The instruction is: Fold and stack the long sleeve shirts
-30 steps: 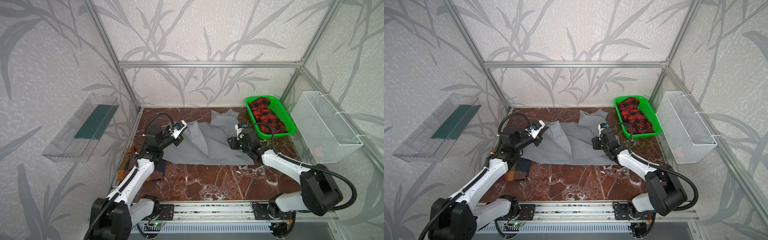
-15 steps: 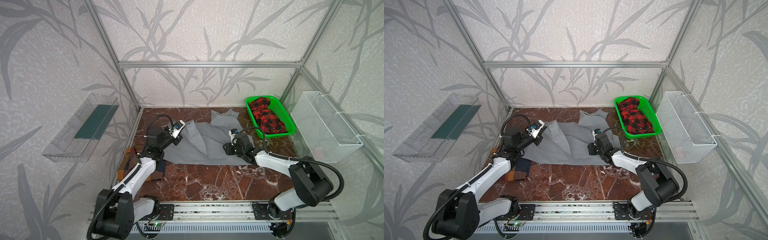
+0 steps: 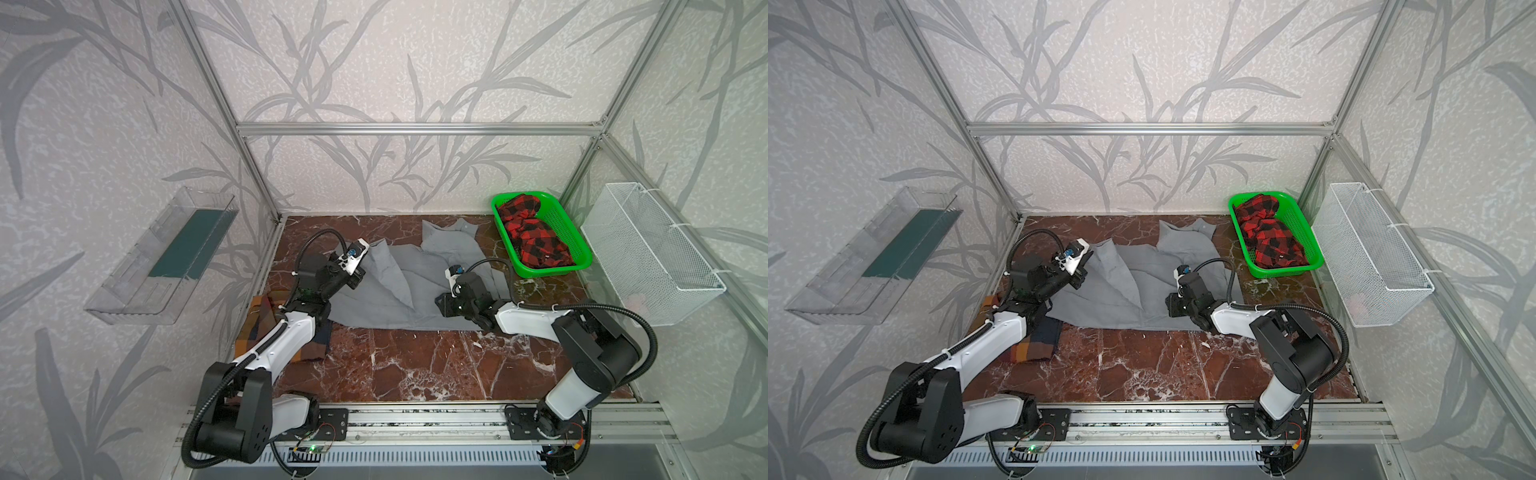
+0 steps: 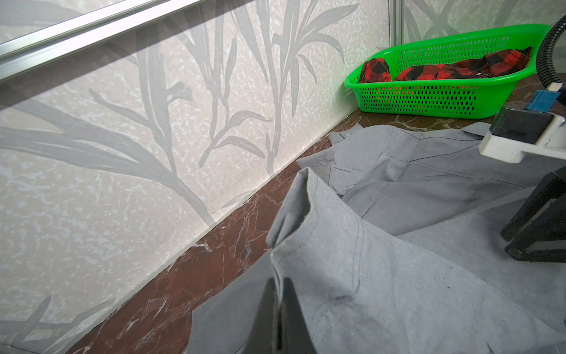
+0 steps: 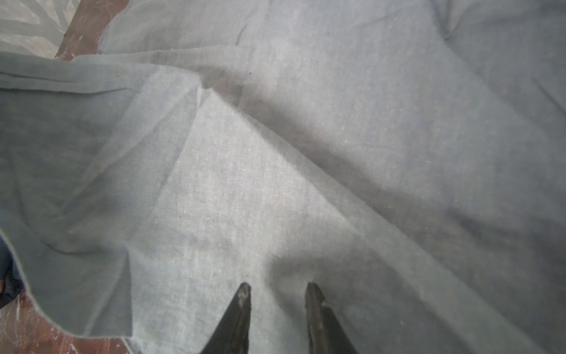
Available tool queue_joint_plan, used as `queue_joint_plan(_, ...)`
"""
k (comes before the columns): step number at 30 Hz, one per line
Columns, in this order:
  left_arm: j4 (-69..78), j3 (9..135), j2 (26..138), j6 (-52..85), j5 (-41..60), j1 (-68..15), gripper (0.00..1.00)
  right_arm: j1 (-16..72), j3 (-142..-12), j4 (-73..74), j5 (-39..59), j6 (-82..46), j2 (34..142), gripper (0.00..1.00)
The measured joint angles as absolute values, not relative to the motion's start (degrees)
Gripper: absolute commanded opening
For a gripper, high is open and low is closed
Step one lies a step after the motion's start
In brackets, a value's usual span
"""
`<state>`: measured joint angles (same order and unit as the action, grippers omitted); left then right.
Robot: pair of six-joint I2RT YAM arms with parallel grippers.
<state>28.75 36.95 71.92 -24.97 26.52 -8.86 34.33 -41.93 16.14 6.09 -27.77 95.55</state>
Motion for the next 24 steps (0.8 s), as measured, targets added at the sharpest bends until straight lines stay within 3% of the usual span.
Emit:
queue_joint_plan(6, 30.3, 35.9, 72.36, -24.05, 25.28, -8.86, 0.1, 35.07, -41.93, 16.93, 6.09, -27.97, 96.2, 0.31)
queue_joint_plan(18, 35.03, 34.87, 71.64, -19.66, 20.38, -8.82, 0.44, 36.75, -42.13, 17.32, 6.04, -28.29, 96.84, 0.31)
queue_joint_plan(24, 36.18, 34.61, 65.95, -11.33, 13.89, -8.82, 0.6, 39.31, -44.82, 16.38, 5.8, -28.25, 97.12, 0.31)
